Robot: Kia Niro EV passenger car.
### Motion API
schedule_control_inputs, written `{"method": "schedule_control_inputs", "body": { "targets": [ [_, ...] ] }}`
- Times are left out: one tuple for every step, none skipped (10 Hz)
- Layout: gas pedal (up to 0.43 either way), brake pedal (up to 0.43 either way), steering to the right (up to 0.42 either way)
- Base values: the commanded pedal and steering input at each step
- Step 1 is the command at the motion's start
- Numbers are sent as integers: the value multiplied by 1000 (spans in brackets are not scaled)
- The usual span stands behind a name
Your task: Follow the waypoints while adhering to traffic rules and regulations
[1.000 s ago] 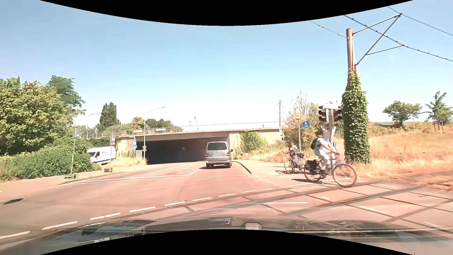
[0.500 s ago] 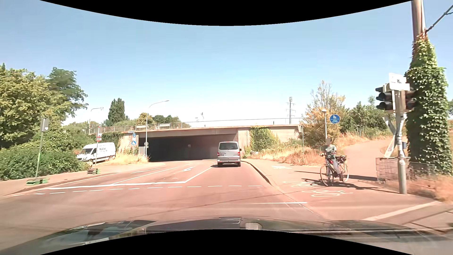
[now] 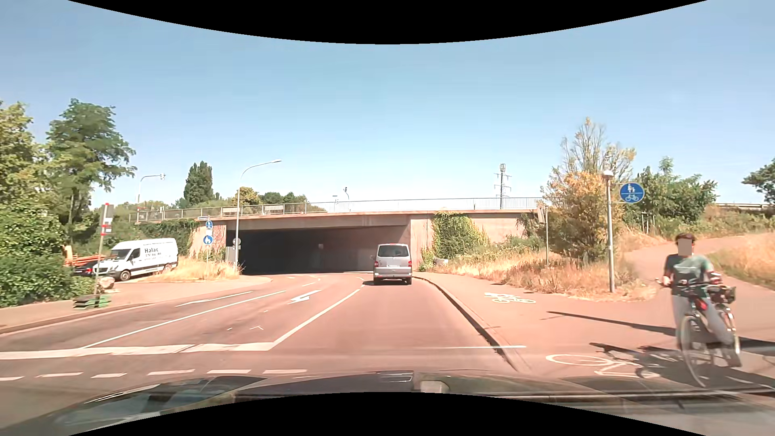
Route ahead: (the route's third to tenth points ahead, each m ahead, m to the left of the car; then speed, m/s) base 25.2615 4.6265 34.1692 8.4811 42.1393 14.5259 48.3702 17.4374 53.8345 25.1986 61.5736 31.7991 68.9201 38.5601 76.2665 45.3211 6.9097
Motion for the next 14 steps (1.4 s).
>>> {"method": "schedule_control_inputs", "body": {
  "targets": [
    [138,0,1],
    [138,0,0],
    [110,0,7],
    [98,0,12],
    [98,0,8],
    [98,0,1],
    [79,0,0],
    [79,0,0],
    [67,0,0],
    [59,0,-2],
    [8,0,-6],
    [0,0,-9],
    [0,0,-11],
    [0,0,-12]
  ]
}}
